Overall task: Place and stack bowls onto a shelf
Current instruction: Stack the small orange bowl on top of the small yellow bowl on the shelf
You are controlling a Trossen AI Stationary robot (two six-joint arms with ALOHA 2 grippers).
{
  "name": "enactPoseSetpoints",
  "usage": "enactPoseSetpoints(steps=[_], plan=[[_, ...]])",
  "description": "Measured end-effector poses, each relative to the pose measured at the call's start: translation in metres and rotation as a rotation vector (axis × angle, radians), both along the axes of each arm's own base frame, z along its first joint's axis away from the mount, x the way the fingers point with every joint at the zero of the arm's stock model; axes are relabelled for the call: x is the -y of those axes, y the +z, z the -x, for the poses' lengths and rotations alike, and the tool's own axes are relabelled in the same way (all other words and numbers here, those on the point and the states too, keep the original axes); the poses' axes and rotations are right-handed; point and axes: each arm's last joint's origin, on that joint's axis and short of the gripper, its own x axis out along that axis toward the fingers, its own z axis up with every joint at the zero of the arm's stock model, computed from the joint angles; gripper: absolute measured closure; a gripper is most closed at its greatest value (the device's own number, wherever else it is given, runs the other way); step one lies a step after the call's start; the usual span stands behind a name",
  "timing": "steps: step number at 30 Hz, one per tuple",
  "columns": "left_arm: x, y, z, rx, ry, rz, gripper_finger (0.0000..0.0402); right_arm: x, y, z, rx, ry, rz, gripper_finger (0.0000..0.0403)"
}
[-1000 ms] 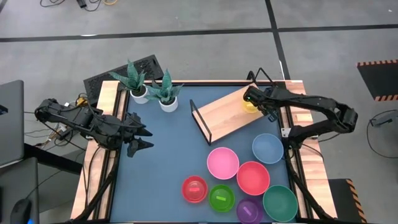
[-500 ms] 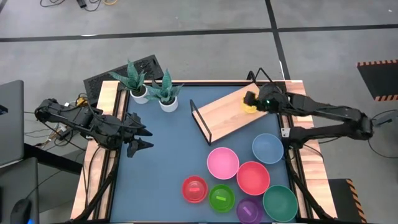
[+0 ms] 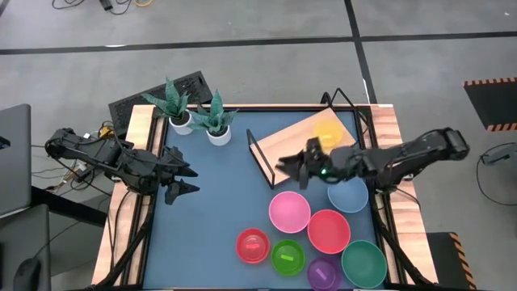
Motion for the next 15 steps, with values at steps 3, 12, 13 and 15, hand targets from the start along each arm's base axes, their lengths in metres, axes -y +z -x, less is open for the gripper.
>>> enactPoseSetpoints(steps=[3,12,13,15], plan=[[0.0,0.0,0.0,-0.002,0.001,0.001,0.0132,-0.016,0.0,-0.017,-0.05,0.052,0.07,0.0154],[0.0,0.0,0.0,0.0,0.001,0.001,0.0132,-0.055,-0.002,-0.065,-0.316,0.18,0.305,0.0154],[0.0,0.0,0.0,-0.001,0.001,0.001,0.0132,-0.058,-0.003,-0.07,-0.345,0.191,0.327,0.0154],[0.0,0.0,0.0,0.0,0.0,0.001,0.0132,-0.065,-0.006,-0.079,-0.408,0.214,0.369,0.0154]])
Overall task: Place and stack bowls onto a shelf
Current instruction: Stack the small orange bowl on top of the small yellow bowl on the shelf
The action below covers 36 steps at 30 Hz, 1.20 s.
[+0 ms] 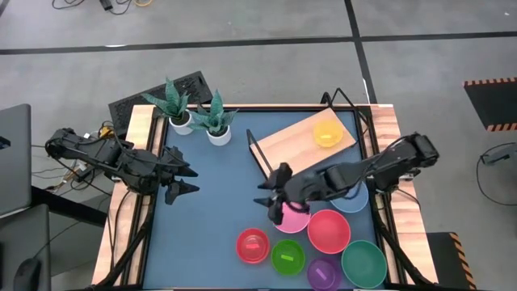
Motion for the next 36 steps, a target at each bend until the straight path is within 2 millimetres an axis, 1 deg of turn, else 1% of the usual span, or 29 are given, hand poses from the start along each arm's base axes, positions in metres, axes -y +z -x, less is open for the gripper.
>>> enactPoseSetpoints(steps=[6,13,15,17,19,21,27,33,36], plan=[[0.0,-0.001,0.0,-0.009,-0.001,-0.005,0.0132,-0.018,-0.01,-0.026,-0.094,0.061,0.085,0.0154],[-0.001,-0.003,0.002,-0.037,-0.001,-0.014,0.0132,-0.033,-0.037,-0.053,-0.187,0.135,0.107,0.0154],[-0.001,-0.004,0.002,-0.044,-0.001,-0.016,0.0132,-0.038,-0.05,-0.057,-0.237,0.153,0.131,0.0154],[-0.001,-0.004,0.002,-0.045,-0.001,-0.015,0.0132,-0.043,-0.059,-0.064,-0.247,0.167,0.133,0.0154],[-0.001,-0.004,0.002,-0.044,-0.001,-0.015,0.0132,-0.047,-0.07,-0.065,-0.29,0.187,0.15,0.0154],[-0.001,-0.004,0.002,-0.046,-0.001,-0.016,0.0132,-0.051,-0.078,-0.071,-0.291,0.207,0.151,0.0154],[-0.001,-0.004,0.003,-0.049,0.0,-0.017,0.0132,-0.061,-0.11,-0.074,-0.389,0.247,0.167,0.0154],[-0.001,-0.004,0.003,-0.052,-0.003,-0.023,0.0132,-0.065,-0.119,-0.075,-0.409,0.266,0.167,0.0154],[-0.001,-0.005,0.003,-0.058,-0.003,-0.025,0.0132,-0.064,-0.125,-0.074,-0.443,0.27,0.186,0.0154]])
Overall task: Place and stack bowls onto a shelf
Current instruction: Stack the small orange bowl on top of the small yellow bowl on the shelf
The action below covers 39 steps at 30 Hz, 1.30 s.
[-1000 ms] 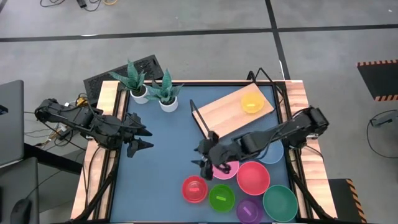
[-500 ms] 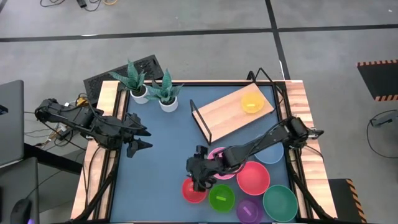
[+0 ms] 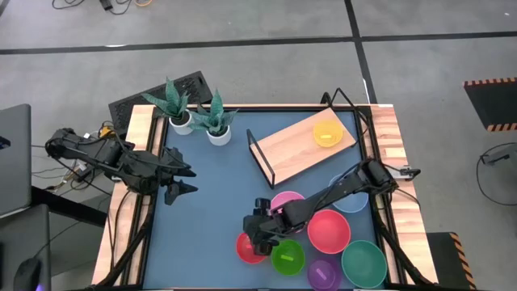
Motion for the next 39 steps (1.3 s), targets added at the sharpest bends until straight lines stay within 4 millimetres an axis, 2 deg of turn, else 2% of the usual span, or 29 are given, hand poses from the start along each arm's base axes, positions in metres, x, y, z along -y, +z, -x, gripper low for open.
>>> enactPoseSetpoints(steps=[2,8,13,20,25,33,37,39], plan=[[0.0,0.0,0.0,-0.002,0.0,-0.001,0.0132,0.0,0.0,-0.001,0.007,0.007,0.002,0.0154],[0.0,-0.001,0.0,-0.008,0.0,-0.003,0.0132,0.001,-0.022,-0.006,-0.035,0.002,0.02,0.0154],[0.0,-0.001,0.0,-0.008,-0.003,-0.007,0.0132,0.0,-0.032,-0.008,-0.06,0.002,0.012,0.0154],[0.0,-0.001,0.001,-0.009,-0.011,-0.023,0.0132,0.001,-0.035,-0.008,-0.076,-0.011,0.002,0.016],[-0.001,-0.001,0.001,-0.012,-0.004,-0.03,0.0132,0.006,-0.036,-0.007,-0.101,-0.022,0.011,0.022],[-0.001,-0.001,0.001,-0.011,-0.006,-0.038,0.0132,0.013,-0.035,-0.008,-0.138,-0.03,-0.064,0.0374],[-0.001,-0.001,0.001,-0.011,-0.009,-0.046,0.0132,0.017,-0.026,-0.011,-0.131,-0.094,-0.123,0.0379],[-0.001,-0.001,0.001,-0.011,-0.009,-0.046,0.0132,0.019,-0.014,-0.019,-0.101,-0.101,-0.159,0.0379]])
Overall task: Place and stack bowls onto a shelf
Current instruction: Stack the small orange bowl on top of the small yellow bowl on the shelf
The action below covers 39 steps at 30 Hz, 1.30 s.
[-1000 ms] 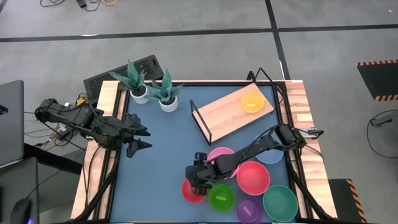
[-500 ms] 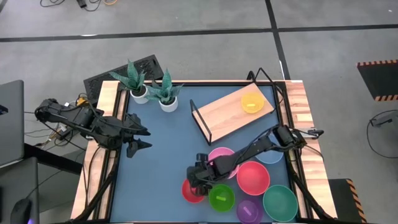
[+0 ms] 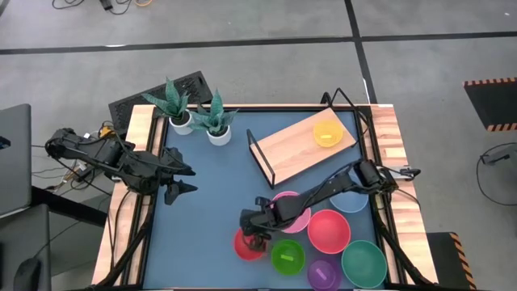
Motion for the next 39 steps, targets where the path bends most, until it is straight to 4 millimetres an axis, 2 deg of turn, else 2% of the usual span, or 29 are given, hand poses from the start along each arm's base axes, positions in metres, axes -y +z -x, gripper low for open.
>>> enactPoseSetpoints(steps=[4,7,9,11,14,17,21,24,27,30,33,39], plan=[[0.0,-0.001,0.0,-0.006,-0.002,-0.005,0.0132,0.006,0.055,-0.011,0.126,-0.002,-0.043,0.038],[0.0,-0.001,0.001,-0.015,0.003,0.0,0.0132,0.015,0.1,-0.004,0.138,-0.021,-0.046,0.038],[0.0,-0.001,0.002,-0.016,0.011,0.01,0.0132,0.023,0.137,0.005,0.188,-0.075,-0.04,0.038],[-0.001,-0.001,0.002,-0.018,0.018,0.021,0.0132,0.037,0.17,0.023,0.189,-0.176,0.023,0.038],[-0.001,-0.001,0.003,-0.017,0.024,0.029,0.0132,0.06,0.219,0.061,0.25,-0.438,0.077,0.038],[-0.002,-0.001,0.004,-0.01,0.039,0.023,0.0132,0.086,0.246,0.105,0.274,-0.725,0.129,0.038],[-0.003,-0.001,0.004,-0.008,0.073,-0.005,0.0132,0.119,0.267,0.158,0.285,-1.046,0.172,0.038],[-0.005,-0.002,0.005,-0.009,0.105,-0.034,0.0132,0.145,0.268,0.181,0.329,-1.165,0.155,0.038],[-0.005,-0.002,0.004,-0.009,0.13,-0.049,0.0132,0.171,0.252,0.204,0.278,-1.349,0.138,0.038],[-0.006,-0.002,0.004,-0.015,0.133,-0.053,0.0132,0.188,0.233,0.226,0.27,-1.465,0.098,0.038],[-0.006,-0.003,0.004,-0.023,0.139,-0.05,0.0132,0.196,0.212,0.248,0.274,-1.616,0.032,0.038],[-0.006,-0.003,0.004,-0.022,0.164,-0.03,0.0132,0.195,0.162,0.259,0.292,-1.75,-0.124,0.038]])
